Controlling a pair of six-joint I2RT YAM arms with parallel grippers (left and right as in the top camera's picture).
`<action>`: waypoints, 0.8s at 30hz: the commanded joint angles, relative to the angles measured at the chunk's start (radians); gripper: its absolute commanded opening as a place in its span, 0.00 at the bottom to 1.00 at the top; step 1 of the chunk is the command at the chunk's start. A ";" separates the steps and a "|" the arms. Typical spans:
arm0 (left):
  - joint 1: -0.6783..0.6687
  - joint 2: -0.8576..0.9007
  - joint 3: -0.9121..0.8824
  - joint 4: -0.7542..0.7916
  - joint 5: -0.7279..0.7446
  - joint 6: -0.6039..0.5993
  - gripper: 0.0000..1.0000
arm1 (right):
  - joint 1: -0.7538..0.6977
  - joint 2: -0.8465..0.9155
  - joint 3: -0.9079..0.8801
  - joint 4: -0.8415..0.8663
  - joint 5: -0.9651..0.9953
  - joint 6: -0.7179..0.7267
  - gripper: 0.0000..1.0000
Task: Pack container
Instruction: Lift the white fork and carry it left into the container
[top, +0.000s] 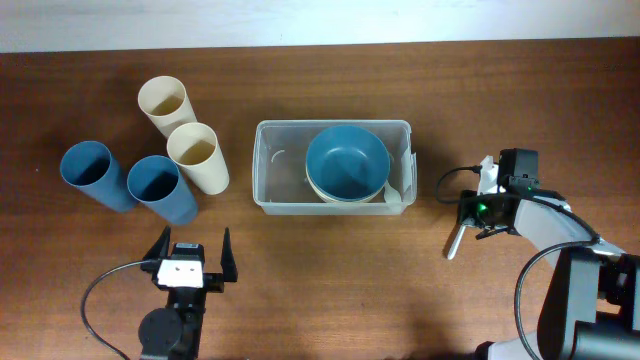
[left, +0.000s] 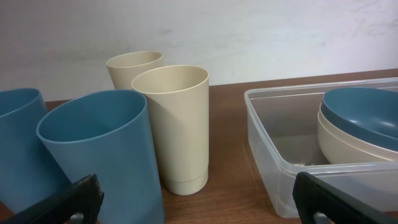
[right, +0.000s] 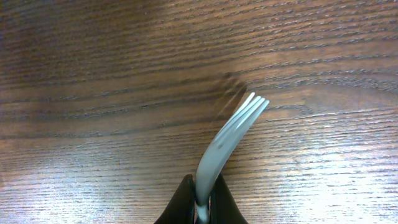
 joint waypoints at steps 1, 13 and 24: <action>0.004 -0.008 -0.004 -0.001 -0.004 0.012 0.99 | 0.000 0.031 -0.022 -0.009 -0.016 0.001 0.04; 0.004 -0.008 -0.004 -0.001 -0.004 0.012 1.00 | -0.001 0.030 0.177 -0.189 -0.087 0.042 0.04; 0.004 -0.008 -0.004 -0.001 -0.004 0.012 0.99 | 0.000 0.030 0.542 -0.521 -0.172 0.008 0.04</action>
